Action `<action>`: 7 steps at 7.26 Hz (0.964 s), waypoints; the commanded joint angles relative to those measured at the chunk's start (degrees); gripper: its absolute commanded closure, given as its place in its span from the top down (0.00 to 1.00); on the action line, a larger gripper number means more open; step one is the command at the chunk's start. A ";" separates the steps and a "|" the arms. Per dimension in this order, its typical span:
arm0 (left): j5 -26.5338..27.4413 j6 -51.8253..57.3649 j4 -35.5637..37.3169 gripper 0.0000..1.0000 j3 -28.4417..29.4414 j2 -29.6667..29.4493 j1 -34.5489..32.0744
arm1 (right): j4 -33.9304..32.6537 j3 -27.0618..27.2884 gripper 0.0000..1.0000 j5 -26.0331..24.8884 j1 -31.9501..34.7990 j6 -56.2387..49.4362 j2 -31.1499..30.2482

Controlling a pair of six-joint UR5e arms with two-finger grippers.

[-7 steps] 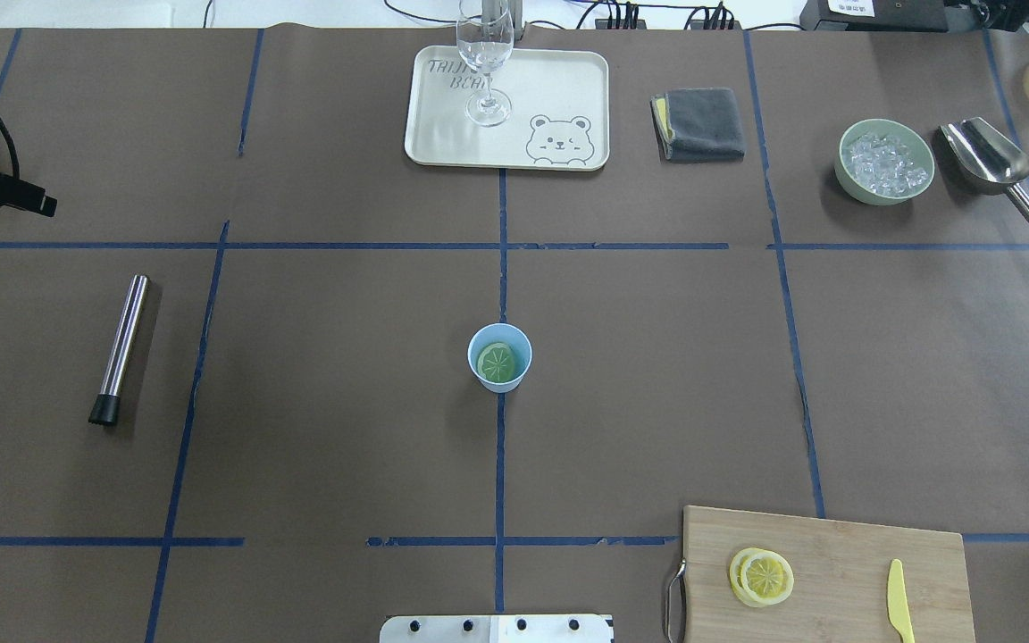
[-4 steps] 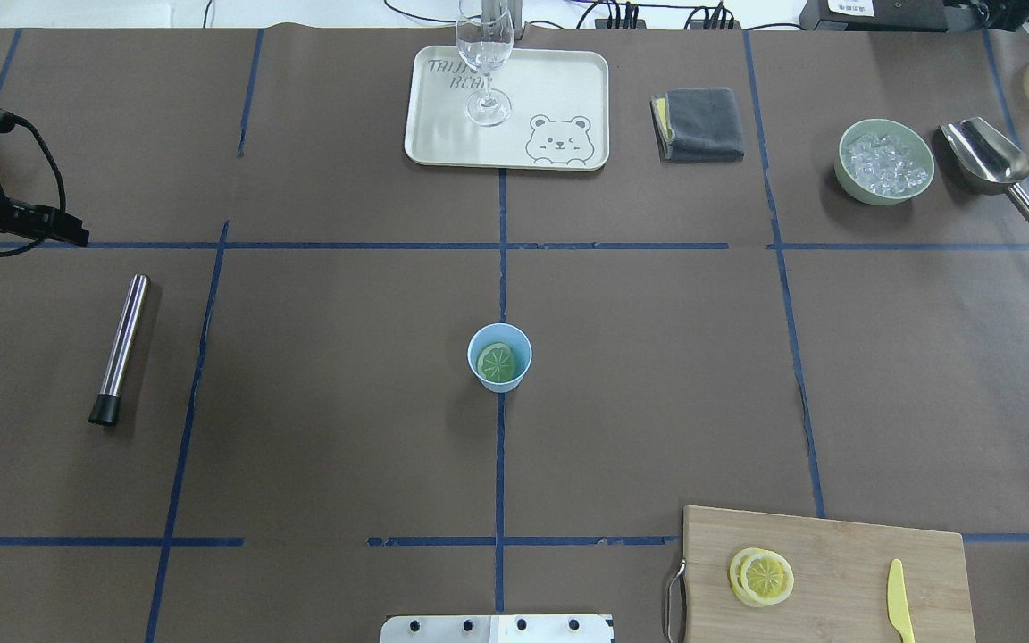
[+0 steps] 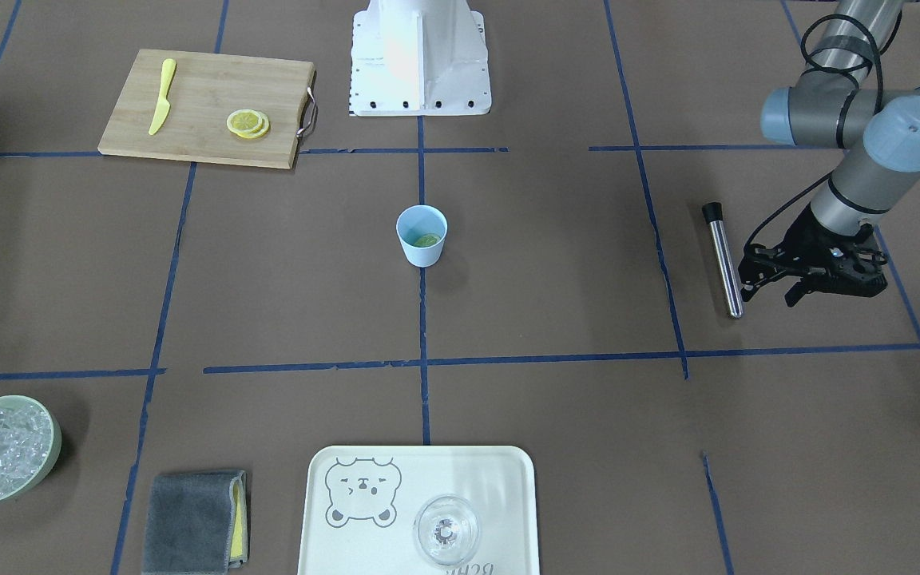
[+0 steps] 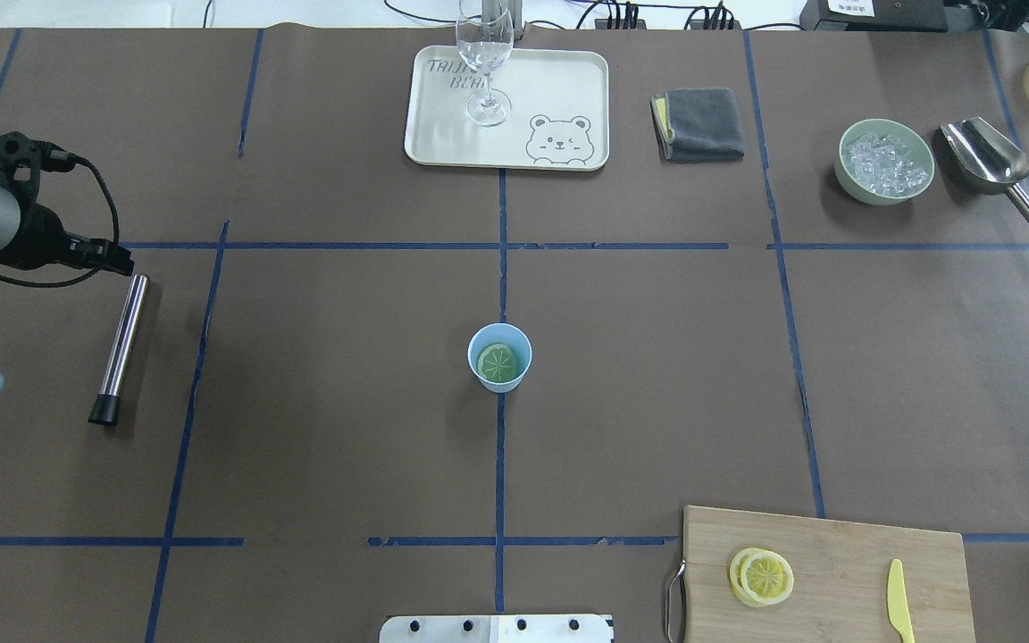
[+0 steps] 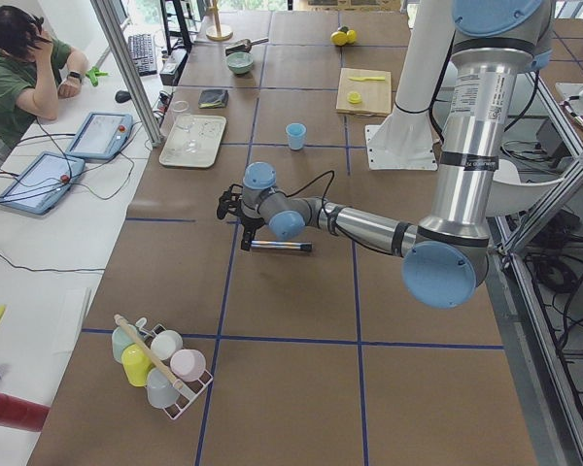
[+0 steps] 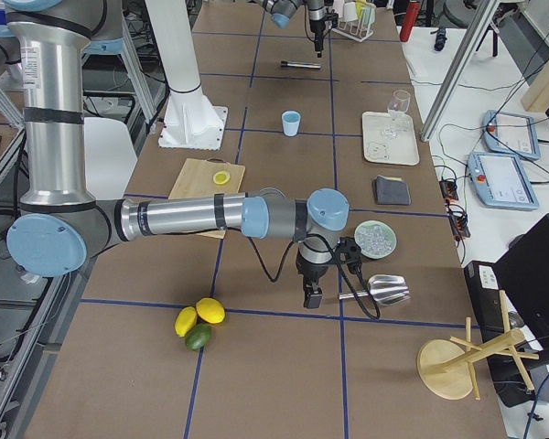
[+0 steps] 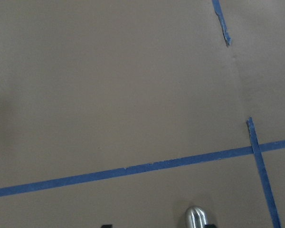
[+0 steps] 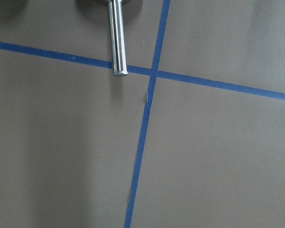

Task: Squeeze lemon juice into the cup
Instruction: 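Move the left gripper to the top of the steel muddler, then close the left gripper on the steel muddler's top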

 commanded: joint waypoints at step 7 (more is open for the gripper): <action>3.08 -1.15 -0.82 0.73 2.89 -1.26 3.92 | 0.00 -0.16 1.00 -0.09 0.15 0.00 0.00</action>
